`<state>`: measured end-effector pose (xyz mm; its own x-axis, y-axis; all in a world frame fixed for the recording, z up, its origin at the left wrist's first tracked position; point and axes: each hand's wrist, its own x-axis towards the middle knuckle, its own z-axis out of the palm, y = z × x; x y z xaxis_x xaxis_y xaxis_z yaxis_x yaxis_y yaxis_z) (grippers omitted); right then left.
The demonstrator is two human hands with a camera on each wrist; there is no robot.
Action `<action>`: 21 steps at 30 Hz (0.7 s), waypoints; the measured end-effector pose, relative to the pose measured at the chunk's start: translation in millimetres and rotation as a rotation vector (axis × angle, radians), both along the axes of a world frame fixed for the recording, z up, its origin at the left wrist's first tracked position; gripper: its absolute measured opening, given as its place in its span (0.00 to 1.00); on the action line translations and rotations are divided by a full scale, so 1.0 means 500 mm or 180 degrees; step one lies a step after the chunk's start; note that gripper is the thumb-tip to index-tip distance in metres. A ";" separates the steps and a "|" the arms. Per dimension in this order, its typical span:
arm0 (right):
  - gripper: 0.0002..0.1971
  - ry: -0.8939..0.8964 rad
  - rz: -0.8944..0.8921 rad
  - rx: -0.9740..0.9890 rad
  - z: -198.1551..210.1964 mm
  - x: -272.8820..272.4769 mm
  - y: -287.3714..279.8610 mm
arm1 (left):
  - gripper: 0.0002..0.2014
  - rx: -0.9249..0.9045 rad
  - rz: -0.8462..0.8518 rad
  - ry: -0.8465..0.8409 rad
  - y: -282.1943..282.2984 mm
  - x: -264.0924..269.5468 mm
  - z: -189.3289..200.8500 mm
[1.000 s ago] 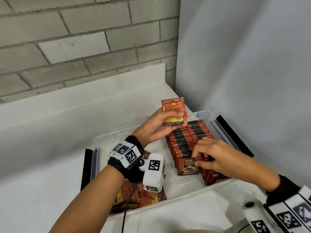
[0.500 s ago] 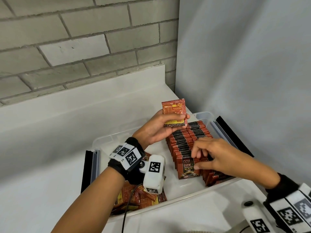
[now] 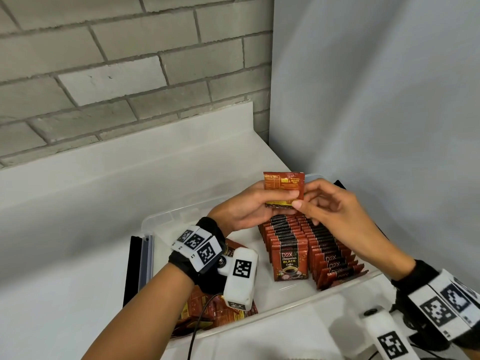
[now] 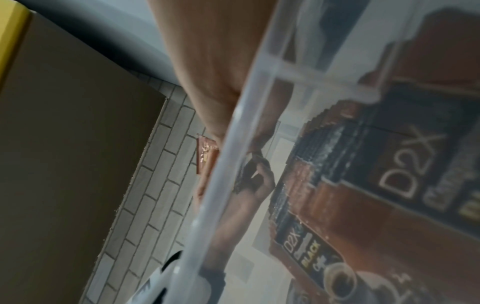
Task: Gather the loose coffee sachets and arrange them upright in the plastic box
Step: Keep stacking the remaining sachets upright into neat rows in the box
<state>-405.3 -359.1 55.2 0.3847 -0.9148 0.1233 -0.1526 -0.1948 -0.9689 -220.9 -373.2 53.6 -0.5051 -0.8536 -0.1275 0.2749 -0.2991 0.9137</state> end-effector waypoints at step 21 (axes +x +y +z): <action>0.17 -0.0682 -0.0135 0.0187 0.011 -0.010 0.005 | 0.31 -0.0055 -0.0021 -0.0142 0.003 0.054 0.061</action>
<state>-410.3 -356.4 60.8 0.3165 -0.9376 0.1442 0.0512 -0.1349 -0.9895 -193.9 -371.7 84.0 -0.5047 -0.8526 -0.1353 0.2319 -0.2849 0.9301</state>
